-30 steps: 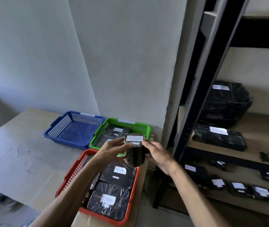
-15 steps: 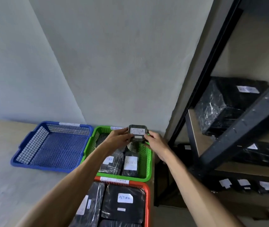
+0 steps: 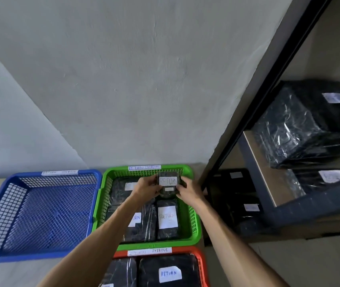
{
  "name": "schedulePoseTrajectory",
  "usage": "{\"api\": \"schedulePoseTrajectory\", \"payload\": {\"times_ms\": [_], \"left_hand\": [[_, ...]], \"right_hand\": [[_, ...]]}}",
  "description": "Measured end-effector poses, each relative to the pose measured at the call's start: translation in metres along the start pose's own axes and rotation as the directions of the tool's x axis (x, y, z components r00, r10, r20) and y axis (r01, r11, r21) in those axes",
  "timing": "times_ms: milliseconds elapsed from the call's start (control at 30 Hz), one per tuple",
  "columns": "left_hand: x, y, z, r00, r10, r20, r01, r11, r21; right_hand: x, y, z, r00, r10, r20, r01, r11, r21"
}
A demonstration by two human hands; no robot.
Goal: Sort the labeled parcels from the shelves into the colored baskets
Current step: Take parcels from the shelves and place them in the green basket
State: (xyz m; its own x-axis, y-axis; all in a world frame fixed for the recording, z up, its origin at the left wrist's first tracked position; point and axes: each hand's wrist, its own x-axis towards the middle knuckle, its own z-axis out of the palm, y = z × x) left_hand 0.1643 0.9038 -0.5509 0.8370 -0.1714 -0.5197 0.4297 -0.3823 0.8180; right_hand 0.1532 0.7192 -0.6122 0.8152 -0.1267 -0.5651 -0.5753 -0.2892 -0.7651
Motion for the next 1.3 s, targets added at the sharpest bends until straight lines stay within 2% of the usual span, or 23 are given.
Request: {"api": "schedulePoseTrajectory", "payload": {"times_ms": [100,167,233,333,400,567,667,767,933,1133,1300], "left_hand": [[-0.002,-0.006,-0.005,0.991,0.116,-0.072,-0.099,0.975,0.199],[-0.01,-0.008,-0.007,0.966,0.224,-0.128,-0.166,0.919,0.358],[-0.019,-0.02,-0.008,0.951,0.296,-0.086,-0.211,0.828,0.52],[-0.028,-0.049,-0.004,0.958,0.273,0.091,-0.253,0.65,0.717],[-0.031,-0.066,0.0,0.963,0.217,0.16,-0.257,0.566,0.783],[-0.032,-0.073,0.007,0.965,0.211,0.157,-0.242,0.48,0.843],[-0.035,-0.071,0.008,0.965,0.215,0.15,-0.241,0.503,0.83],[-0.044,-0.063,0.007,0.958,0.258,0.127,-0.258,0.569,0.781],[-0.077,-0.033,0.004,0.933,0.353,0.067,-0.295,0.645,0.705],[-0.136,-0.001,0.009,0.913,0.408,-0.027,-0.297,0.708,0.64],[-0.187,0.027,0.048,0.9,0.426,-0.092,-0.305,0.767,0.565]], "right_hand": [[-0.021,-0.02,0.003,0.999,-0.031,-0.026,0.029,0.999,-0.039],[-0.027,-0.027,0.003,0.998,-0.03,-0.062,0.026,0.997,-0.075],[-0.033,-0.033,0.0,0.995,-0.047,-0.087,0.033,0.987,-0.155],[-0.043,-0.037,-0.004,0.991,-0.103,-0.082,0.074,0.949,-0.306],[-0.048,-0.035,0.0,0.988,-0.142,-0.051,0.115,0.928,-0.354],[-0.052,-0.025,0.007,0.983,-0.182,-0.03,0.15,0.882,-0.447],[-0.065,-0.029,0.001,0.984,-0.177,-0.019,0.152,0.893,-0.423],[-0.085,-0.03,-0.011,0.981,-0.192,-0.005,0.174,0.902,-0.395],[-0.121,-0.03,-0.035,0.968,-0.248,-0.039,0.205,0.871,-0.447],[-0.168,-0.025,-0.061,0.934,-0.357,-0.025,0.306,0.832,-0.462],[-0.216,-0.015,-0.1,0.879,-0.476,-0.005,0.418,0.776,-0.473]]}}
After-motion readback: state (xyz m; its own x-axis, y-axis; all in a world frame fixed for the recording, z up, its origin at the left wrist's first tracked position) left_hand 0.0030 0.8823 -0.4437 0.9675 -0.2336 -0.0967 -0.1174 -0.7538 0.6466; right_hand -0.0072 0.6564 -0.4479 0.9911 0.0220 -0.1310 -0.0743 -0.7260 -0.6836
